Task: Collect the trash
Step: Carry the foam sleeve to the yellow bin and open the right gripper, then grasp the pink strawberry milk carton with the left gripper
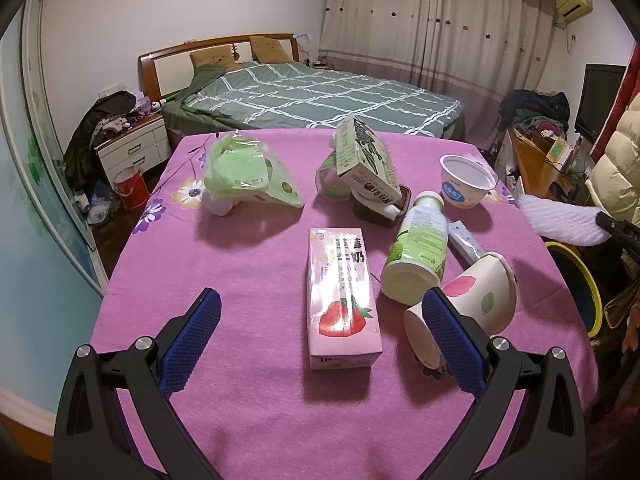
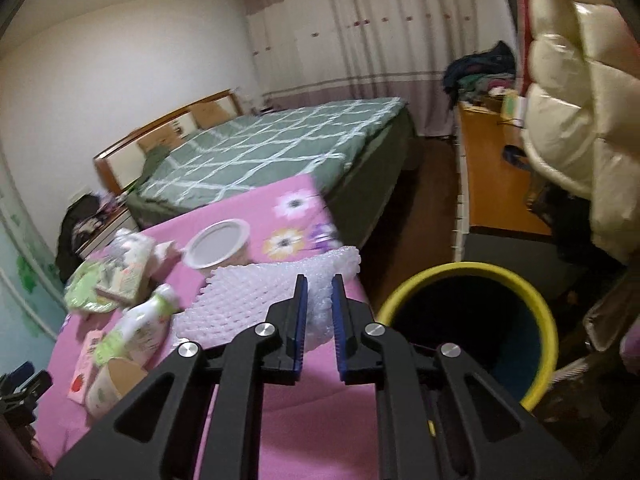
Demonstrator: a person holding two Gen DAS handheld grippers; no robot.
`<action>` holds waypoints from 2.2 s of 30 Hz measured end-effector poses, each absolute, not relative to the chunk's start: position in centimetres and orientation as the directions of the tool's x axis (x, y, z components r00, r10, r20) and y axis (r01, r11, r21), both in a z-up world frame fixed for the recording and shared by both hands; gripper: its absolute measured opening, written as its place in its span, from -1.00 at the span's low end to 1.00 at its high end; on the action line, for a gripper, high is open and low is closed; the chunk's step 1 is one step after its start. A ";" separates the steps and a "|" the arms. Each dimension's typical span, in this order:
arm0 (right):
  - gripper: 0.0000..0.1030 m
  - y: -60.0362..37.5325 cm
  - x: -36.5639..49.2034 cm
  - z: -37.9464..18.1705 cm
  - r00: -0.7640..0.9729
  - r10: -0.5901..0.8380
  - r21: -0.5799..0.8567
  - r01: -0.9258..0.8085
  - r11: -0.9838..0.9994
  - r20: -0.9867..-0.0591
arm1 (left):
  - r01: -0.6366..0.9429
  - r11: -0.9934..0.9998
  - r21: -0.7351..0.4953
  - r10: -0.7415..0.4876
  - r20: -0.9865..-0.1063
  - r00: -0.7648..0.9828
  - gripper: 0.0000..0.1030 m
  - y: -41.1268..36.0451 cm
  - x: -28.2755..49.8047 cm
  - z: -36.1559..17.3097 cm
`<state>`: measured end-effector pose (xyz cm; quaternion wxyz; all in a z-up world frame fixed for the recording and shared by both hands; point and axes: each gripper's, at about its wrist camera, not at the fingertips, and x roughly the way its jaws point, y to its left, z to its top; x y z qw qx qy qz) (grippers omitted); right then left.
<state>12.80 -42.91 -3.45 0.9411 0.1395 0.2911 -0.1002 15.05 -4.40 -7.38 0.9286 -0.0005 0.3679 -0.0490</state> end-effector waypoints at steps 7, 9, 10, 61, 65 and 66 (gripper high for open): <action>-0.77 -49.4 10.7 -5.1 0.746 -0.273 0.174 0.460 0.870 -0.607 | 0.103 0.994 -0.041 -0.102 -0.688 0.718 0.93 -5.1 15.0 -7.6; -0.77 -51.2 10.5 -6.2 0.717 -0.303 0.171 0.506 0.845 -0.628 | 0.106 0.994 -0.041 -0.105 -0.691 0.715 0.93 -5.3 14.9 -7.6; -0.77 -52.2 10.5 -7.0 0.699 -0.313 0.169 0.528 0.832 -0.643 | 0.107 0.993 -0.041 -0.106 -0.692 0.714 0.93 -5.5 14.9 -7.6; -0.34 -51.7 11.8 -10.3 0.654 -0.324 0.131 0.547 0.827 -0.683 | 0.114 0.992 -0.047 -0.109 -0.763 0.637 -0.03 -4.7 17.6 -13.0; -0.34 -51.4 11.4 -9.8 0.665 -0.320 0.138 0.539 0.831 -0.675 | 0.120 0.992 -0.042 -0.112 -0.730 0.675 -0.03 -4.6 16.4 -10.9; -0.33 -51.3 11.3 -9.6 0.668 -0.319 0.139 0.537 0.832 -0.672 | 0.122 0.992 -0.039 -0.112 -0.720 0.685 -0.03 -4.6 16.1 -10.3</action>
